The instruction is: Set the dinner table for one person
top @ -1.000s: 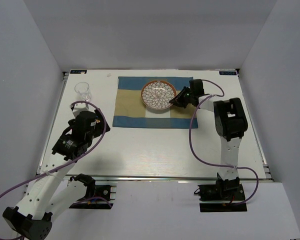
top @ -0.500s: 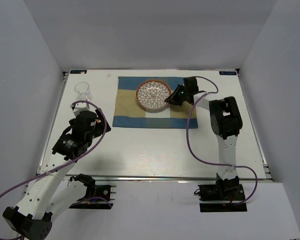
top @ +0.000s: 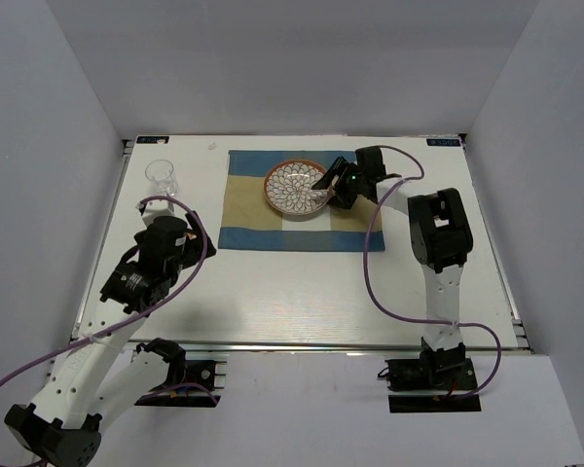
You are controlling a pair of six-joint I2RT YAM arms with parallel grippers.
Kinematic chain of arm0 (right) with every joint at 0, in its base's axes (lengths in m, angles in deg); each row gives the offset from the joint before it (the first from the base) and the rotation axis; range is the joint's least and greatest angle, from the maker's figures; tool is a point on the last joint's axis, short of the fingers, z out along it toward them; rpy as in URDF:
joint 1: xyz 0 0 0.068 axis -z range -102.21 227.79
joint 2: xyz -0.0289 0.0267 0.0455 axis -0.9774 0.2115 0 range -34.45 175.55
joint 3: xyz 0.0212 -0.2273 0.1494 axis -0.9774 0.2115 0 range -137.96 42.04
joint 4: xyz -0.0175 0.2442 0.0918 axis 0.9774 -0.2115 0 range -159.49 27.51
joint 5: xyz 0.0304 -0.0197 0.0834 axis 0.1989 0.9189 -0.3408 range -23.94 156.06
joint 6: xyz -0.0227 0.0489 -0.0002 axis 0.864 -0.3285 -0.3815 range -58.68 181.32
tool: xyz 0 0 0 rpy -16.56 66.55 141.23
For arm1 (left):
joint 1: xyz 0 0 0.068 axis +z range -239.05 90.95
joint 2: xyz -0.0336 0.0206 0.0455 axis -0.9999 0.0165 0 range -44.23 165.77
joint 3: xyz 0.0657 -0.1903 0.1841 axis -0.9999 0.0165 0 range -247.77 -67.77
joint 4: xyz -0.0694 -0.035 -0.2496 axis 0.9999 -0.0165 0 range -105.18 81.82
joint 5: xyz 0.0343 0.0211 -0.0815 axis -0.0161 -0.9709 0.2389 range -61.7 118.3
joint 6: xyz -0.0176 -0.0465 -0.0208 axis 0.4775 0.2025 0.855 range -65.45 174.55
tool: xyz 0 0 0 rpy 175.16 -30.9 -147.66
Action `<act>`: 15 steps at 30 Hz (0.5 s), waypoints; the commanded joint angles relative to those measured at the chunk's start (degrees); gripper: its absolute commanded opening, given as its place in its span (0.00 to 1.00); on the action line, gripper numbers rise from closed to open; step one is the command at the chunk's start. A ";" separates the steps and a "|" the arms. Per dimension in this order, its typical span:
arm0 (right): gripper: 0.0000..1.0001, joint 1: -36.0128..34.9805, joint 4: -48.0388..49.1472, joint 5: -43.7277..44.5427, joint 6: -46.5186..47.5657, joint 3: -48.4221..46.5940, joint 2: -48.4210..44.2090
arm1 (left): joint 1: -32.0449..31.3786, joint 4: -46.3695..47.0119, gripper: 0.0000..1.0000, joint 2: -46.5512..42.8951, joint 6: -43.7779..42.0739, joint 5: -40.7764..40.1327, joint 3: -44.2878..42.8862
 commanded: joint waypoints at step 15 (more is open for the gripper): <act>0.89 -1.31 -4.49 7.36 20.24 8.21 -28.86 | 3.66 0.91 0.98 18.35 14.57 -0.40 -4.79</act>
